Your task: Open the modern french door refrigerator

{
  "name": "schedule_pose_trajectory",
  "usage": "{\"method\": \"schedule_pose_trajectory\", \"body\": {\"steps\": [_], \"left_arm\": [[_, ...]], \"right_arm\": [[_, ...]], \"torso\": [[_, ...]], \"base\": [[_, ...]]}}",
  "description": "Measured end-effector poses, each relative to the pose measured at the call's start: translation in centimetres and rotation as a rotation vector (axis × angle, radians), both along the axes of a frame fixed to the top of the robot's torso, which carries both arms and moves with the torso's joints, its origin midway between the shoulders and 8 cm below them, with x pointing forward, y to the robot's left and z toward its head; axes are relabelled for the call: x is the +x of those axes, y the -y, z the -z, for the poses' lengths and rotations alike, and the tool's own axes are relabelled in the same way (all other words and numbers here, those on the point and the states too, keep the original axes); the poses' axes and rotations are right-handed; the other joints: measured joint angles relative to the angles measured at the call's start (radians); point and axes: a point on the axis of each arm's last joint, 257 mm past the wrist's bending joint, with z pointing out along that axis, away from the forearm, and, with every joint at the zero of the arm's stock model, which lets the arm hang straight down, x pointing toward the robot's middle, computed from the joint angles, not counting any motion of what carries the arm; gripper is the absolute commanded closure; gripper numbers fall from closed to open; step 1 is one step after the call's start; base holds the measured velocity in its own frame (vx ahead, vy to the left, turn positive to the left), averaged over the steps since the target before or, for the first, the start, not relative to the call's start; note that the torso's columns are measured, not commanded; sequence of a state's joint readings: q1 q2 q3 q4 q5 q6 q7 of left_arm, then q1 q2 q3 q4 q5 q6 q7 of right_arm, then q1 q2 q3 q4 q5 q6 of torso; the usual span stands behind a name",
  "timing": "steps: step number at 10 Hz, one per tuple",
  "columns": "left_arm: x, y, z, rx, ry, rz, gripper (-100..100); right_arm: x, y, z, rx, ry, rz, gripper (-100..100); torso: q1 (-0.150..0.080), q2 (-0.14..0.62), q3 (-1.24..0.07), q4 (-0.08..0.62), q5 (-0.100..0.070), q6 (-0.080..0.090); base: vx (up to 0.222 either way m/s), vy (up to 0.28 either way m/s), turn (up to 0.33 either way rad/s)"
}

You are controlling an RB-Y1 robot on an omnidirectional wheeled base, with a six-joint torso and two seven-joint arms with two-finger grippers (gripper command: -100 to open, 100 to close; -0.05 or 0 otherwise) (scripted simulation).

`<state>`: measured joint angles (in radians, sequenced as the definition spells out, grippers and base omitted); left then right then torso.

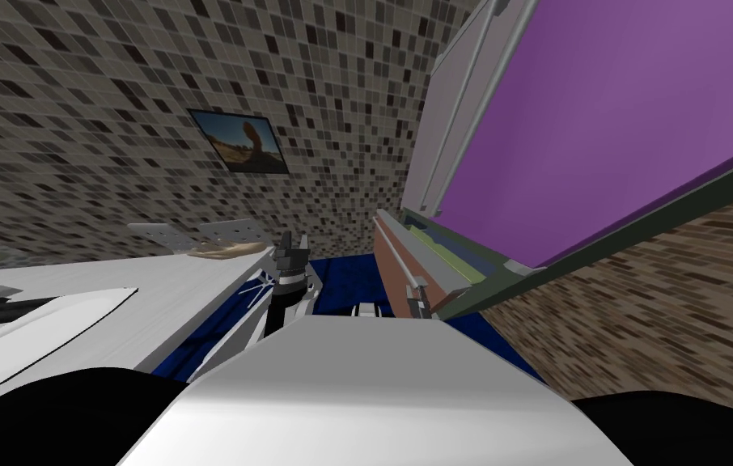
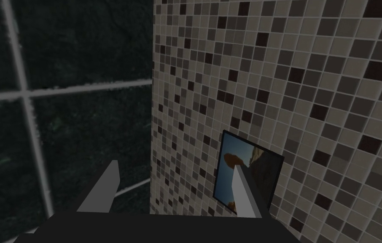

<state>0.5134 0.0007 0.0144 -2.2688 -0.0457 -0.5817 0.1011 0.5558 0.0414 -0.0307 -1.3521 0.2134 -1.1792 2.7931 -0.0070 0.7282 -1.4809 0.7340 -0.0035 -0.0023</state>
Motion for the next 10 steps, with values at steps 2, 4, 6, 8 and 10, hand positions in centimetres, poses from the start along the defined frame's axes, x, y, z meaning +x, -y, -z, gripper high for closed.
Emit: {"method": "schedule_pose_trajectory", "body": {"steps": [2,4,6,8,10], "left_arm": [[0.0,0.0,0.0,0.0,0.0,0.0,0],[0.0,0.0,0.0,0.0,0.0,0.0,0],[0.0,0.0,0.0,0.0,0.0,0.0,0],[0.0,0.0,0.0,0.0,0.0,0.0,0],[0.0,0.0,0.0,0.0,0.0,0.0,0]], "right_arm": [[0.8,0.2,-1.0,-0.003,0.002,0.001,-100],[1.6,0.8,-2.1,-0.005,0.001,0.003,-100],[2.2,1.2,-2.9,-0.006,-0.012,0.006,-100],[2.8,1.7,-3.5,-0.006,-0.029,0.011,-100],[3.4,2.0,-3.8,-0.005,-0.043,0.016,-100]], "torso": [[0.003,0.01,0.005,0.004,0.002,0.002],[0.008,0.012,0.006,0.005,0.004,0.002],[0.01,0.013,0.006,0.007,0.006,0.003],[0.012,0.019,0.008,0.013,0.009,0.002],[0.015,0.021,0.009,0.015,0.012,0.003]], "base": [[-0.027,-0.009,-0.001],[-0.035,0.008,0.004],[-0.041,0.028,0.007],[-0.048,0.021,-0.004],[-0.01,0.004,0.012]]}}
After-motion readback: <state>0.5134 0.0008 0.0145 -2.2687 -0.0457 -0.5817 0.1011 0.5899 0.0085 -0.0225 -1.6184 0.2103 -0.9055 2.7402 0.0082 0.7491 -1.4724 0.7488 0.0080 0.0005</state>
